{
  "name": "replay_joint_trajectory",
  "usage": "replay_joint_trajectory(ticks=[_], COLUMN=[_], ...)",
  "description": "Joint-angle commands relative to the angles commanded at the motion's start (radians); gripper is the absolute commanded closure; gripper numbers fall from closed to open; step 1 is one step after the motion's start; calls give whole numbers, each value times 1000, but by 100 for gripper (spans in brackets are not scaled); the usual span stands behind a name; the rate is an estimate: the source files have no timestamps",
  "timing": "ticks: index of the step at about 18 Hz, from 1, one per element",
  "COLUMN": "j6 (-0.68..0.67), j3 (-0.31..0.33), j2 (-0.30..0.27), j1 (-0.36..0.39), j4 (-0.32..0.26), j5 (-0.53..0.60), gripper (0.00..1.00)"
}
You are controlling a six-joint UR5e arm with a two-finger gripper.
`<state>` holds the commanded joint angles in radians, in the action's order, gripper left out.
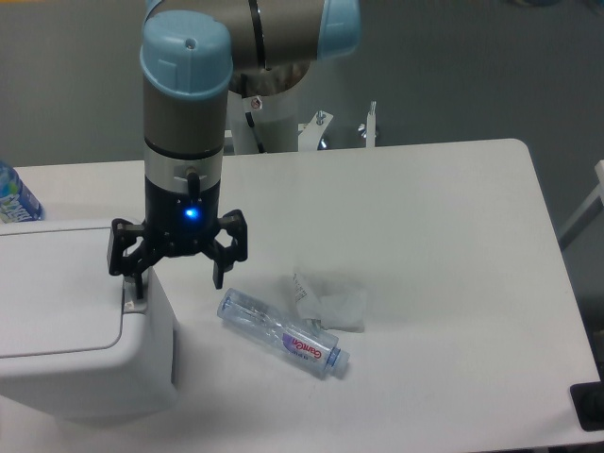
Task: Open the trash can
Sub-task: 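Push the trash can lid open with the gripper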
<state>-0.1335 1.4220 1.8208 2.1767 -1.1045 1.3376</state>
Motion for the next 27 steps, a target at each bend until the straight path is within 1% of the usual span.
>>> replay_joint_trajectory(ticks=[16,19,23,25,27], j6=[2,17,57,80,110], j3=[-6,-28,-78,-84,-84], j2=[0,-5,2,-6,-12], j1=[0,2,2,11,38], j4=[0,5,2,0,-11], j5=[0,0,5,5,5], gripper=[0,0,0,0,0])
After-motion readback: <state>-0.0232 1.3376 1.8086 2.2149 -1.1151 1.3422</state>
